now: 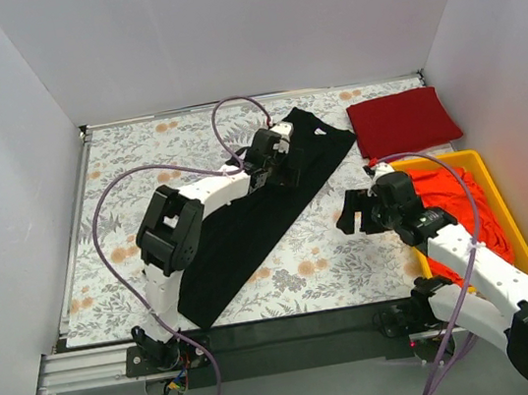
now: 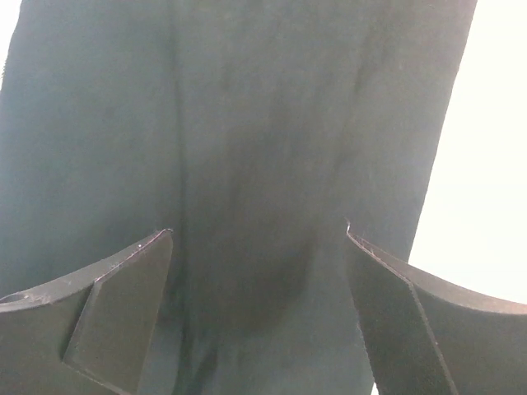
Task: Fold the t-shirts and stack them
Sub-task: Fold the tshirt
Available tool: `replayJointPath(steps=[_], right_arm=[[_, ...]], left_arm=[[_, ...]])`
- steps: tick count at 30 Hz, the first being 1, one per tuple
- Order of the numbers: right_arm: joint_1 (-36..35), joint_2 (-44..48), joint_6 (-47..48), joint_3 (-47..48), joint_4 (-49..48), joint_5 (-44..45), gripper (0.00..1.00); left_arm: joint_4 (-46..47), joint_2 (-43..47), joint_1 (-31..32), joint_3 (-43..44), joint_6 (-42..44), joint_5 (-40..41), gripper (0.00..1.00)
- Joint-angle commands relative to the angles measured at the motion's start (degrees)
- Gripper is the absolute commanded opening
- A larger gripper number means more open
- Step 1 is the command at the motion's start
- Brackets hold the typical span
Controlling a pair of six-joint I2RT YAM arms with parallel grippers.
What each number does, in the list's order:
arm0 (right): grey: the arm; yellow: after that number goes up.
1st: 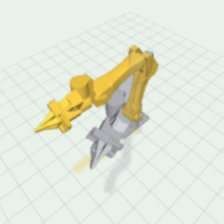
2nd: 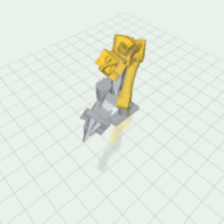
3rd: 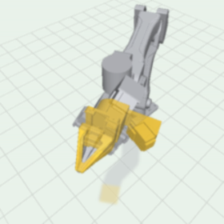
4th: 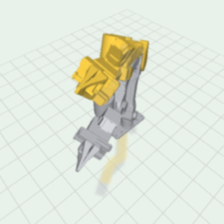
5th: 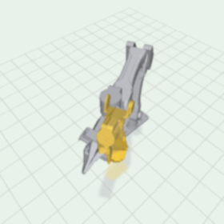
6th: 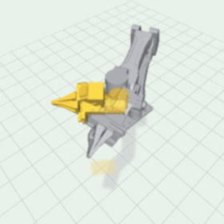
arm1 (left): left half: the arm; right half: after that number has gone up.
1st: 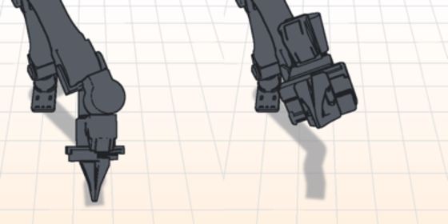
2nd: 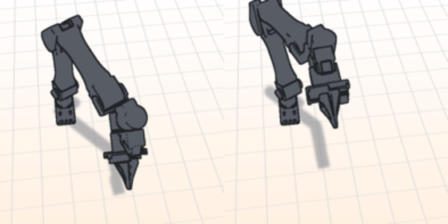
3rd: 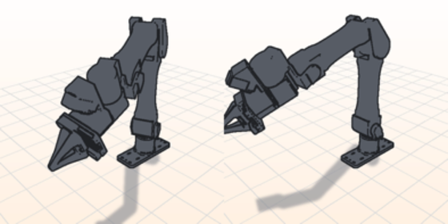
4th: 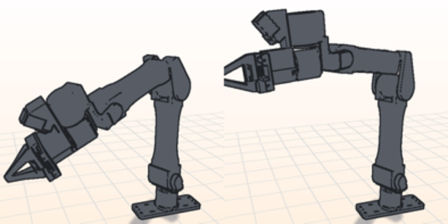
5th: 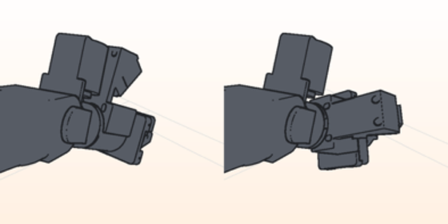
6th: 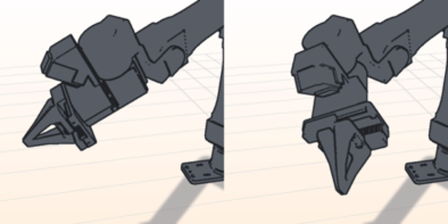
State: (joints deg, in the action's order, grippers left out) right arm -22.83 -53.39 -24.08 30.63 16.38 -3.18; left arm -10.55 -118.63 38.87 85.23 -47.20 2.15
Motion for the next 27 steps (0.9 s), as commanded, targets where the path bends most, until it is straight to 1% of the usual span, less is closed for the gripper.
replayJointPath(steps=[1,5,8,11,14,15,16,17,18,20,22,25,26,27], right_arm=[[0.33,3.72,-1.5,-1.19,1.9,0.28,0.73],[0.42,5.4,-1.68,-1.63,2.51,-0.86,0.73],[0.42,4.87,-1.41,-1.54,2.6,-1.3,0.73],[0.42,3.99,-0.63,-1.1,2.6,-1.48,0.73],[0.42,2.5,1.13,-0.4,2.6,-1.65,0.73],[0.33,2.06,1.83,0.04,2.6,-1.91,0.73],[0.42,0.84,2.36,0.39,2.6,-2.35,0.73],[0.33,0.04,3.15,1.35,2.69,-3.23,0.73],[0.33,-0.66,4.64,1.88,2.6,-3.84,0.73],[0.16,-3.12,6.05,3.55,2.51,-5.78,0.72],[-0.54,-5.57,7.63,4.78,2.34,-7.44,0.71],[-2.82,-8.39,8.78,7.59,1.9,-8.94,0.7],[-3.62,-9.1,8.87,8.21,1.73,-9.21,0.69],[-4.5,-9.8,9.04,9.78,1.46,-9.65,0.69]], left_arm=[[1.14,-4.23,0.59,5.81,2.2,-1.8,0.77],[1.05,-10.38,0.77,12.83,0.89,-0.49,0.76],[0.7,-14.08,0.68,15.05,-0.61,1.35,0.76],[-1.92,-17.59,-0.11,17.94,-4.46,5.83,0.75],[-6.41,-20.15,-3.53,20.93,-11.14,9.18,0.74],[-7.37,-20.32,-6.15,21.2,-12.9,9.27,0.74],[-8.69,-20.33,-7.57,21.03,-17.09,9.27,0.74],[-9.4,-19.98,-8.89,21.03,-18.88,8.92,0.74],[-9.67,-19.8,-11.51,20.77,-20.72,8.23,0.74],[-9.84,-18.58,-13.9,20.15,-23.81,7.17,0.74],[-9.84,-17.78,-14.0,20.76,-23.99,7.6,0.75],[-9.84,-14.8,-14.09,20.85,-24.87,4.62,0.78],[-9.76,-13.31,-14.09,20.5,-25.22,3.74,0.79],[-9.76,-9.99,-14.09,19.72,-25.31,3.65,0.79]])
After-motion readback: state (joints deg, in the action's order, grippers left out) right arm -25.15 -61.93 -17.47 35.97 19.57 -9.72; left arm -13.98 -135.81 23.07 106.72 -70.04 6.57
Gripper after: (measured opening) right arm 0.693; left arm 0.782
